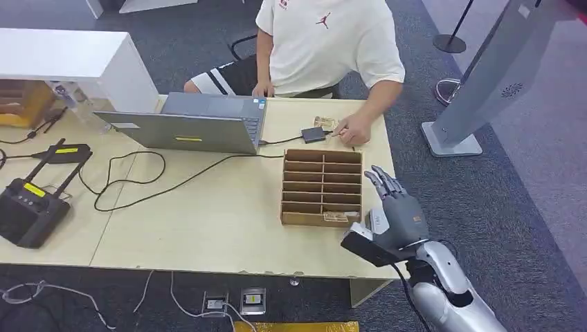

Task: Pass the card to the sensor for recognition and then transmit it.

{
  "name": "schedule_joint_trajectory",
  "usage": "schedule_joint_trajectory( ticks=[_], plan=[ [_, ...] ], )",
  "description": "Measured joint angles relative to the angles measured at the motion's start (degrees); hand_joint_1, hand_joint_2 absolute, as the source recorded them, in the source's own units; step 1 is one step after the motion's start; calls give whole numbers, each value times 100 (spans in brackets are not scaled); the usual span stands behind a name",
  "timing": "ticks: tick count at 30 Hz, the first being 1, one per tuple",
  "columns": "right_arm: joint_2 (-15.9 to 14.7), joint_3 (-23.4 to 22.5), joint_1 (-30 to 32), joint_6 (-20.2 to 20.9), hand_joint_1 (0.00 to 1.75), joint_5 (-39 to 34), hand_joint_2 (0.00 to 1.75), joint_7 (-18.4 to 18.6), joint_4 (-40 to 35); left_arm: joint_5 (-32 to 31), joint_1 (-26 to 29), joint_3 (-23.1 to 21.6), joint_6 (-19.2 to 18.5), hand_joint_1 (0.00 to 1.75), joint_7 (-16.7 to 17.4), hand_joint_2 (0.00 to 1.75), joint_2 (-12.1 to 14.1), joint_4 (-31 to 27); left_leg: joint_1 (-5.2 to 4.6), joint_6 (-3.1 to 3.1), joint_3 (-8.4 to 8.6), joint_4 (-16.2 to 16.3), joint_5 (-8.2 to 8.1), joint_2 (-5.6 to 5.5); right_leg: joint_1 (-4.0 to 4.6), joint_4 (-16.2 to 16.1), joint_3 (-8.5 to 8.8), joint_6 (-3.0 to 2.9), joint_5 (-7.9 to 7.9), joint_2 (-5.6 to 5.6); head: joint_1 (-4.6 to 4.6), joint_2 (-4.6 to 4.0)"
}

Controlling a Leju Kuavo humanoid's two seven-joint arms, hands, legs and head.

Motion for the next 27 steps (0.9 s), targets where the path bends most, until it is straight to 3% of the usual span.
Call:
schedule_joint_trajectory(
  ticks=[27],
  plan=[
    [-90,101,108,240,0,-98,175,70,-13,0,-17,0,-20,0,0,175,-17,0,0,0,2,0,0,2,0,0,0,0,0,4,0,0]
  ],
)
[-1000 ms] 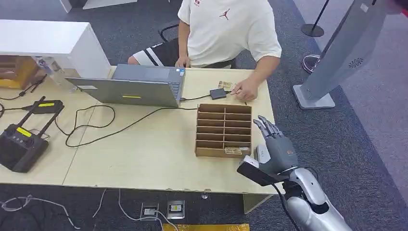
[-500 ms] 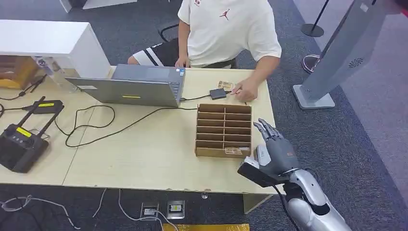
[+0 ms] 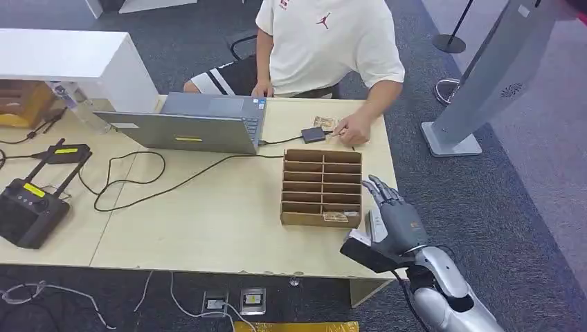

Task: Pass the card to the sensor for recognition and then transmit it.

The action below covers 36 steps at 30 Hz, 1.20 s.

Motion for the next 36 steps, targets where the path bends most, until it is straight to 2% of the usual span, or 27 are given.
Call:
schedule_joint_trajectory(
  ticks=[9,18,36],
  plan=[
    [4,17,-2,2,0,-4,175,-37,0,-7,0,0,-2,0,0,175,-26,0,0,0,0,0,0,0,0,0,0,0,0,0,0,0],
    [155,70,-137,-162,0,0,175,-323,175,-61,-66,-2,-44,0,0,175,-31,0,0,0,0,0,0,-1,0,1,2,0,0,-3,0,0],
    [306,149,-192,-177,0,-2,175,-334,450,-48,-84,-2,-63,0,0,175,-31,0,0,0,0,0,0,0,0,1,2,0,0,-2,0,0]
  ],
)
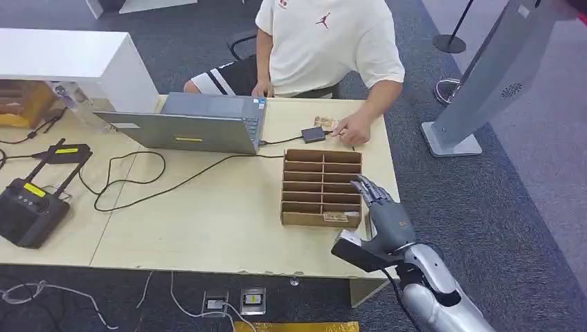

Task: Pass the card to the sensor for recognition and then transmit it.

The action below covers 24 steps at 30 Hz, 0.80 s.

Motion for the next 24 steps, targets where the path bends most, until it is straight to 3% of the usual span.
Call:
schedule_joint_trajectory(
  ticks=[24],
  plan=[
    [103,153,-167,186,0,109,175,-2,138,-13,-25,-2,-35,0,0,175,0,0,0,0,0,0,0,0,0,0,0,0,0,0,0,0]
  ],
)
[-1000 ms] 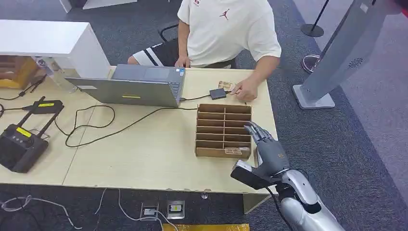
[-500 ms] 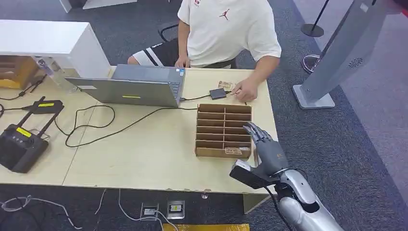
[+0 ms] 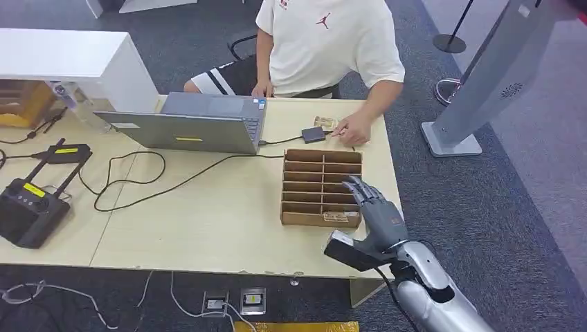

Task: Pass the card to the sensor for recognition and then transmit it.

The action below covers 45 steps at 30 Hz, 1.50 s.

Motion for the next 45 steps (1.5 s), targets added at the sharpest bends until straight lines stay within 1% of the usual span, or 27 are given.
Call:
schedule_joint_trajectory(
  ticks=[19,28,45],
  plan=[
    [33,70,-61,55,0,0,175,-7,2,2,0,0,-7,0,0,175,0,0,0,0,0,0,0,0,0,0,0,0,0,0,0,0],
    [109,98,-83,15,0,-15,175,-120,190,28,0,0,2,0,0,175,-2,0,0,0,0,0,0,0,0,0,0,0,0,0,0,0],
    [116,101,-79,-68,0,-98,175,-79,479,61,2,-2,4,0,-4,175,-2,0,0,0,1,0,0,0,0,-1,-1,0,0,1,0,0]
  ],
)
